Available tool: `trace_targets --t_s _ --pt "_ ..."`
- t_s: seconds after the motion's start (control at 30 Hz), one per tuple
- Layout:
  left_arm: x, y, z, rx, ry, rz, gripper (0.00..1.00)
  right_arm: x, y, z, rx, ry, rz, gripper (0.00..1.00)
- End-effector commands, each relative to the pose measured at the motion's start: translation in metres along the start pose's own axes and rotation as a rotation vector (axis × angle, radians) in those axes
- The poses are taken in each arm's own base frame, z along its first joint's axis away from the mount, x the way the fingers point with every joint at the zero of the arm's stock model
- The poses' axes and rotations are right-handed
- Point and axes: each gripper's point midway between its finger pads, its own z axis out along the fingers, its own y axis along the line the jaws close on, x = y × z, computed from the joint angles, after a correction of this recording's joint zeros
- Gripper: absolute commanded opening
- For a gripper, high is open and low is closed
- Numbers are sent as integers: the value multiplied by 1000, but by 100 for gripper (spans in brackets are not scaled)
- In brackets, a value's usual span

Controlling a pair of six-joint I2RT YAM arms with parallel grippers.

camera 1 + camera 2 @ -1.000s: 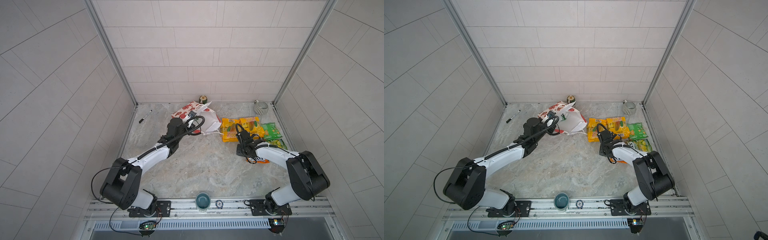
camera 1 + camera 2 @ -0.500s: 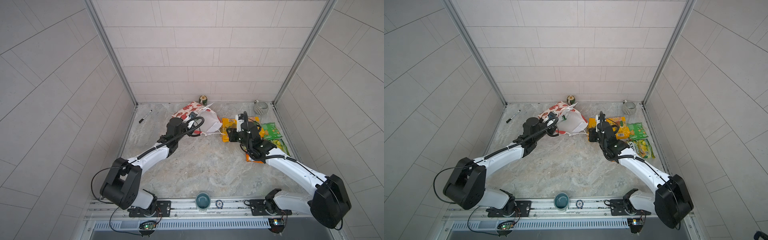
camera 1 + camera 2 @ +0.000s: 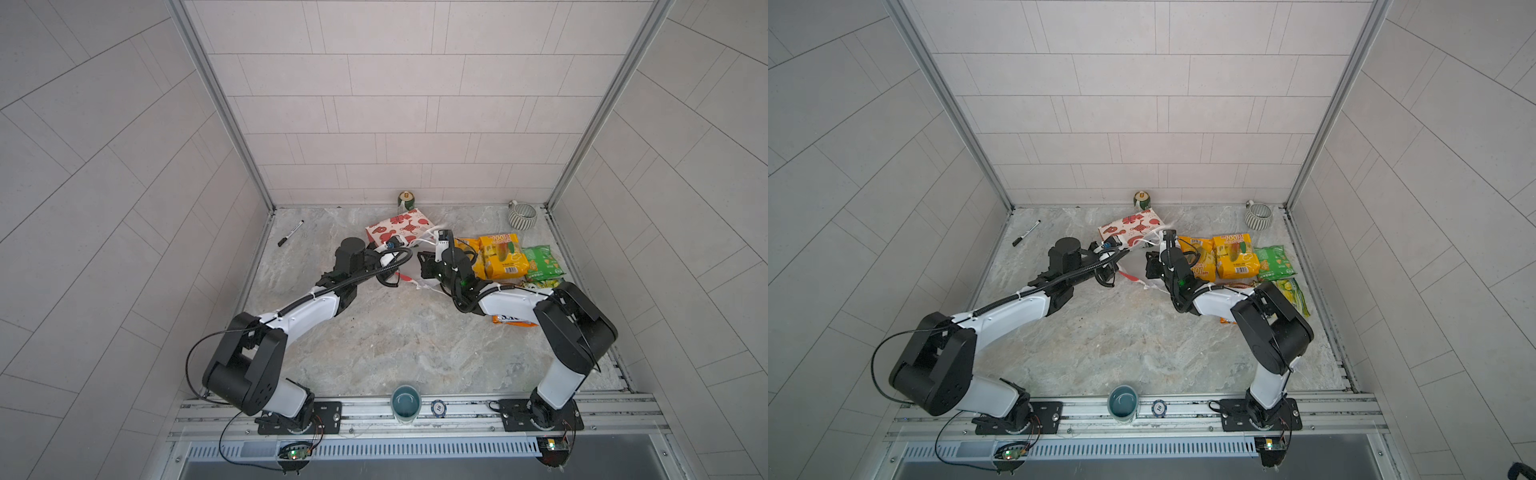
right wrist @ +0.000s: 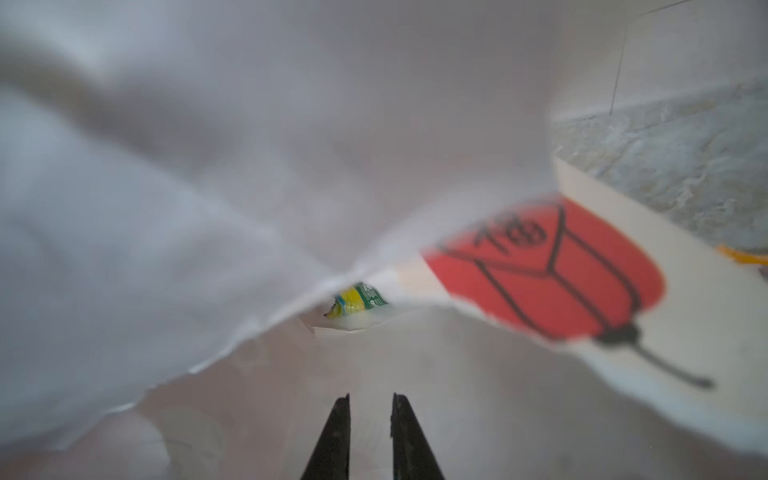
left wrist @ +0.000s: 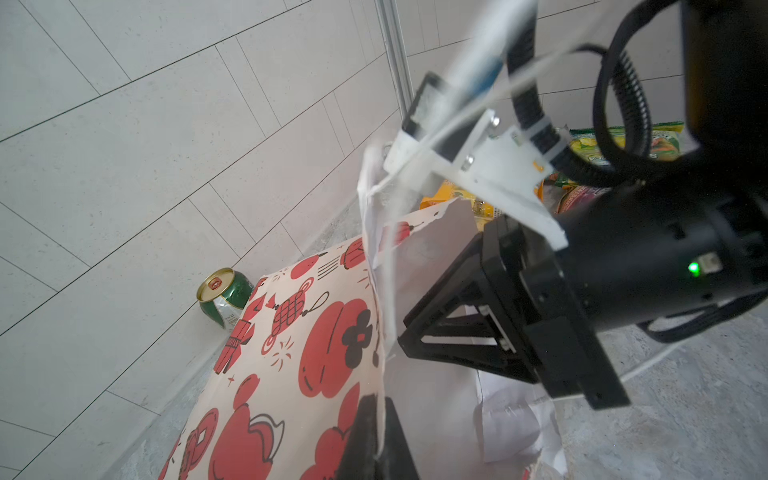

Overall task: Take the snacks out of the paper bag
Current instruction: 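Move the right gripper back over the bag and lower it inside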

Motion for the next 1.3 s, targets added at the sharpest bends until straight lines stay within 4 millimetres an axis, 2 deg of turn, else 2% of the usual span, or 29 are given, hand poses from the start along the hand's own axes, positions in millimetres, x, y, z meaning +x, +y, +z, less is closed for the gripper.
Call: trace_targets --t_s 0.0,0.13,0.3,0.47,0.6,0.83,0.9,0.97,1.03,1.13,1.27 --pt "-6 -5 -3 21 -26 37 0 -15 6 2 -18 -146 44 20" --pt "-6 -15 -3 83 -25 55 0 14 2 18 -11 -101 32 19" --pt "10 -26 3 134 6 65 0 45 -4 36 38 7 14 19" --pt "19 -26 5 126 39 80 0 77 10 59 12 98 -10 19" --pt "25 -28 4 126 48 97 0 71 16 55 -14 63 9 19" --pt "13 -25 -2 122 37 99 0 33 21 27 -48 -39 19 19" --pt "24 -25 3 119 67 90 0 39 18 28 -38 -32 11 19" --pt "37 -24 11 113 95 81 0 57 12 41 -31 24 18 19" --pt "42 -23 15 96 90 74 0 71 9 52 -42 66 34 18" --pt "33 -16 13 62 63 65 0 71 9 56 -33 68 33 18" --pt "5 -11 -3 47 22 69 0 53 16 49 -47 33 38 18"
